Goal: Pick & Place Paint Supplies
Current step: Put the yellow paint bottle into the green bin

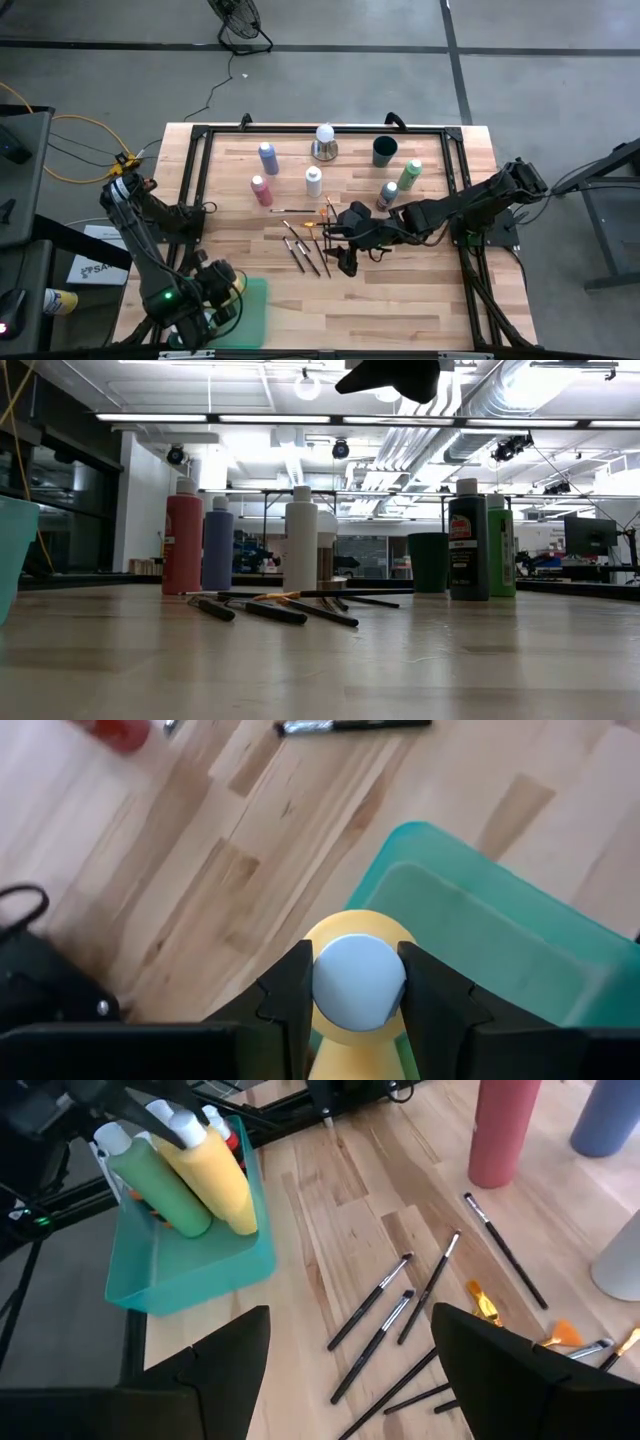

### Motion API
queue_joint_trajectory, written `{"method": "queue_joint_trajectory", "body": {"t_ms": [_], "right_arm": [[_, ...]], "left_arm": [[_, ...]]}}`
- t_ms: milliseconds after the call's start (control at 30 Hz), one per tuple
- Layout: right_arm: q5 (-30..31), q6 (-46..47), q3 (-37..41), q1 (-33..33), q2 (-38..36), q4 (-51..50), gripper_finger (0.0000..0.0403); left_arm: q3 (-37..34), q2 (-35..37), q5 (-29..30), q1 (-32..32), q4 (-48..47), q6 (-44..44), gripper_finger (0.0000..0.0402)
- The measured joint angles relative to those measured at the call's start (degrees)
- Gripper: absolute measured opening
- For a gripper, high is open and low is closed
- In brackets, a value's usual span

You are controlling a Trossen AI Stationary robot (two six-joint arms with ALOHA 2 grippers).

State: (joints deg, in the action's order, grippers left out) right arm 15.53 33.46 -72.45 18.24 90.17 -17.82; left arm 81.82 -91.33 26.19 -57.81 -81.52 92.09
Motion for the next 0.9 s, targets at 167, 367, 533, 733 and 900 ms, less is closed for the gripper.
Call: {"method": "queue_joint_trajectory", "body": {"t_ms": [167,367,533,733,900], "right_arm": [[2.1,0.0,0.0,0.0,0.0,0.0,0.0271],[2.6,1.0,0.0,0.0,0.0,0.0,0.0271],[2.6,1.4,0.0,0.0,0.0,0.0,0.0271],[2.6,1.5,0.0,0.0,0.0,0.0,0.0271],[2.6,2.4,0.0,0.0,0.0,0.0,0.0271]], "left_arm": [[-0.8,0.0,-1.7,0.0,0.4,1.4,0.0115],[-0.9,0.1,-3.6,0.0,0.7,1.2,0.0115],[-0.9,0.1,-5.2,-1.0,0.8,1.3,0.0115],[-0.9,0.1,-7.1,-1.3,0.9,1.6,0.0115],[-0.9,0.1,-7.6,-1.9,0.9,1.7,0.0117]]}}
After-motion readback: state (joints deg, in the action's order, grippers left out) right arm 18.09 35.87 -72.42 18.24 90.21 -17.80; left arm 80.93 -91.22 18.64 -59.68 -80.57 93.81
